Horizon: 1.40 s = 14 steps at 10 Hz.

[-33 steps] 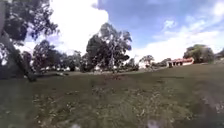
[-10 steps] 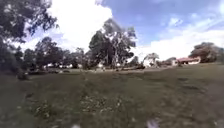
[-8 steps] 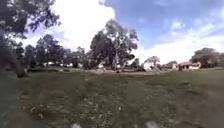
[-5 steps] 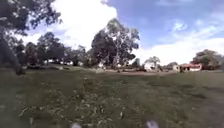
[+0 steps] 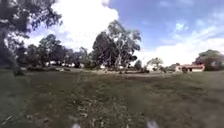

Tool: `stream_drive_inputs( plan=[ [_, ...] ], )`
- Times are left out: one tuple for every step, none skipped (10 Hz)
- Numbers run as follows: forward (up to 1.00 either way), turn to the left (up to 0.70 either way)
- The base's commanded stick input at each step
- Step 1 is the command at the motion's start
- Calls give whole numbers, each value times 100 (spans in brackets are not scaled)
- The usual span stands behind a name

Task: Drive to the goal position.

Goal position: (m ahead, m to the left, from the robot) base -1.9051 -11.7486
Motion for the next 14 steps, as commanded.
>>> stream_drive_inputs(
  plan=[
    [70,0],
    [70,0],
    [70,0],
    [70,0],
    [70,0],
    [70,0],
    [70,15],
    [70,35],
    [70,35],
    [70,35],
    [70,28],
    [70,15],
    [70,0],
    [70,0]
  ],
)
